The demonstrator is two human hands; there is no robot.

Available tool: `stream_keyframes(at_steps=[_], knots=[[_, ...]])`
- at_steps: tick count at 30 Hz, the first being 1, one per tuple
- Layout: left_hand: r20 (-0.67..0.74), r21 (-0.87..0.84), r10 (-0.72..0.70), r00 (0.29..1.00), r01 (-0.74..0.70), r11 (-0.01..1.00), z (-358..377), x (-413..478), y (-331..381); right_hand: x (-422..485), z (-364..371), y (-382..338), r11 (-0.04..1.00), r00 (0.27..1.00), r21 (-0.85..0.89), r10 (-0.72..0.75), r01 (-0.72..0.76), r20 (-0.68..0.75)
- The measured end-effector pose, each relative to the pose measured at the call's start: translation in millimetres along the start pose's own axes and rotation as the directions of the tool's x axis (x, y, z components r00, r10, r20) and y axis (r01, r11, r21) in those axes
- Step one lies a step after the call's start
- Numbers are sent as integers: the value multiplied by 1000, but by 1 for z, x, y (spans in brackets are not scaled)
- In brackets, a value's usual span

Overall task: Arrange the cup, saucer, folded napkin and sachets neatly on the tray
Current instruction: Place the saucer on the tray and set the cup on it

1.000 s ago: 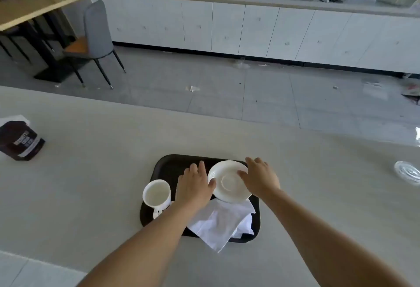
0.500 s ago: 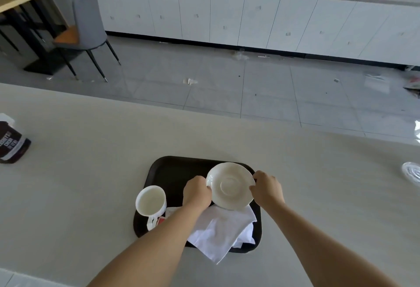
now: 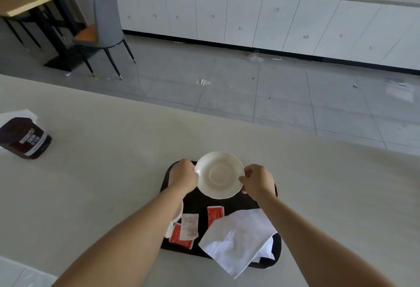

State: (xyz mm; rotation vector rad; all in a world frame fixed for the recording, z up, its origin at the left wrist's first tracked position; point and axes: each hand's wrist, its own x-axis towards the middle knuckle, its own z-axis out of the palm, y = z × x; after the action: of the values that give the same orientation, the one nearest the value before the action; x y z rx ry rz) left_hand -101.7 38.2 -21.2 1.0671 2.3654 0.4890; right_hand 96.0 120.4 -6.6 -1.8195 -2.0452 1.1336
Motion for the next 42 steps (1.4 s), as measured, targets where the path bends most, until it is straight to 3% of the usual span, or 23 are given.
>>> stream_keyframes(at_steps=[11,31,42], knots=[[13,-45,-69,998,69,997,-27,31,-69,-6,61,-35,986,995,132,95,-97,23],[57,-57,-2,998,5,998,-40,-8,-80,-12,72,-36,999,996,20,-26,25,84],[79,-370,-136,988,156,916,-47,-11,-92,-7,72,-40,999,990,-10,-45,47,130]])
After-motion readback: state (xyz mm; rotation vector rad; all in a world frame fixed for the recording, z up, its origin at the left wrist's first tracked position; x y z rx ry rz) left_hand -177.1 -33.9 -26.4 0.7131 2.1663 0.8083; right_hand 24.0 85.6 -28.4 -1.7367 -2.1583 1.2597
